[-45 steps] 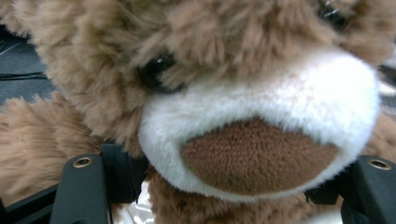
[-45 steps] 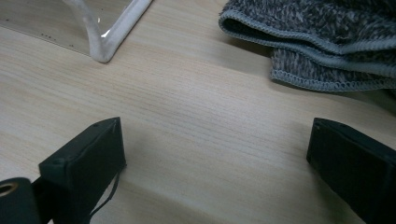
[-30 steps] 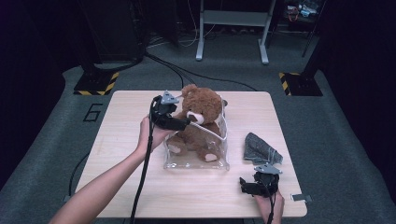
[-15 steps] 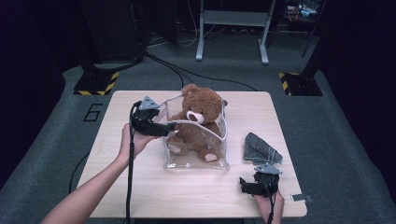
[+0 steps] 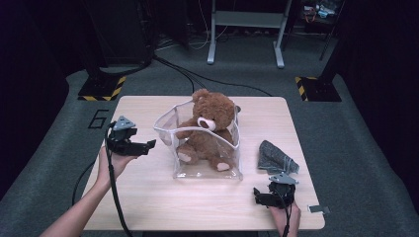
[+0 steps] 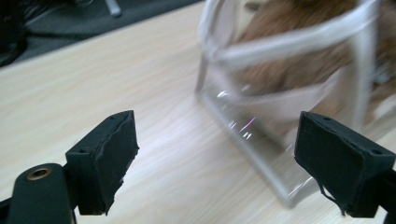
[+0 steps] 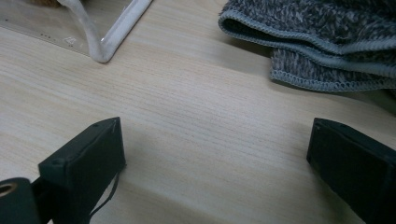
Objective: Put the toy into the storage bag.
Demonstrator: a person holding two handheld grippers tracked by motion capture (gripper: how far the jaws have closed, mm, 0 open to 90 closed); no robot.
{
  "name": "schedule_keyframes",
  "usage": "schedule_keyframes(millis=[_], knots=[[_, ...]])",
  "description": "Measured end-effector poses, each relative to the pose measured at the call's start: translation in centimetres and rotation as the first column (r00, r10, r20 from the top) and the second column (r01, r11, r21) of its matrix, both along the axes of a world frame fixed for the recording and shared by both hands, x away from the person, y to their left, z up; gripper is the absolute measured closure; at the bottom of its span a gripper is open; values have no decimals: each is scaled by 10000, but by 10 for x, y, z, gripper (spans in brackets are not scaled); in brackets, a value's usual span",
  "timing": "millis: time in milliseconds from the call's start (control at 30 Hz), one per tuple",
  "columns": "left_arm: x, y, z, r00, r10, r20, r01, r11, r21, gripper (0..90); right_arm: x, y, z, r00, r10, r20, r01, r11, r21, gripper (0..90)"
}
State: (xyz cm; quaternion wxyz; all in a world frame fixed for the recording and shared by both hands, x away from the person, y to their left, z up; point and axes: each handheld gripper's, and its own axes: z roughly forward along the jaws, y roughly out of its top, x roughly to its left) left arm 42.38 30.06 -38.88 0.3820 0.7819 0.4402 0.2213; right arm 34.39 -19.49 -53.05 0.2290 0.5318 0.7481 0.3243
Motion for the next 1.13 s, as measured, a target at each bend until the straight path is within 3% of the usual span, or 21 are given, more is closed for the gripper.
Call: schedule_keyframes(millis=[233, 367, 400, 600, 633, 667, 733, 1133], knots=[[-3, 22, -49, 9954, 581, -759, -562, 9980, 275, 120, 0, 0, 0, 10000, -28, -19, 28, 10000, 12, 33], [-7, 29, -77, 9901, 708, -1209, -651, 9966, 503, 112, 0, 0, 0, 10000, -32, -21, 32, 10000, 7, 33], [-8, 32, -83, 9891, 607, -1341, -505, 9957, 778, 110, 0, 0, 0, 10000, -34, -17, 34, 10000, 4, 33], [-18, 38, -126, 9815, 913, -1680, -788, 9937, 795, 97, 0, 0, 0, 10000, -4, 1, 4, 10000, -22, 33], [-19, 39, -132, 9811, 960, -1677, -848, 9937, 729, 89, 0, 0, 0, 10000, -6, -2, 6, 10000, -15, 31], [-21, 41, -137, 9860, 987, -1343, -904, 9937, 664, 83, 0, 0, 0, 10000, 21, -9, -21, 10000, -15, 29], [-25, 41, -143, 9895, 1182, -832, -1161, 9928, 287, 77, 0, 0, 0, 10000, 25, -24, -25, 10000, -6, 28], [-26, 42, -143, 9888, 1195, -894, -1173, 9927, 298, 72, 1, 1, 0, 9998, 145, -154, -146, 9999, -57, 0]])
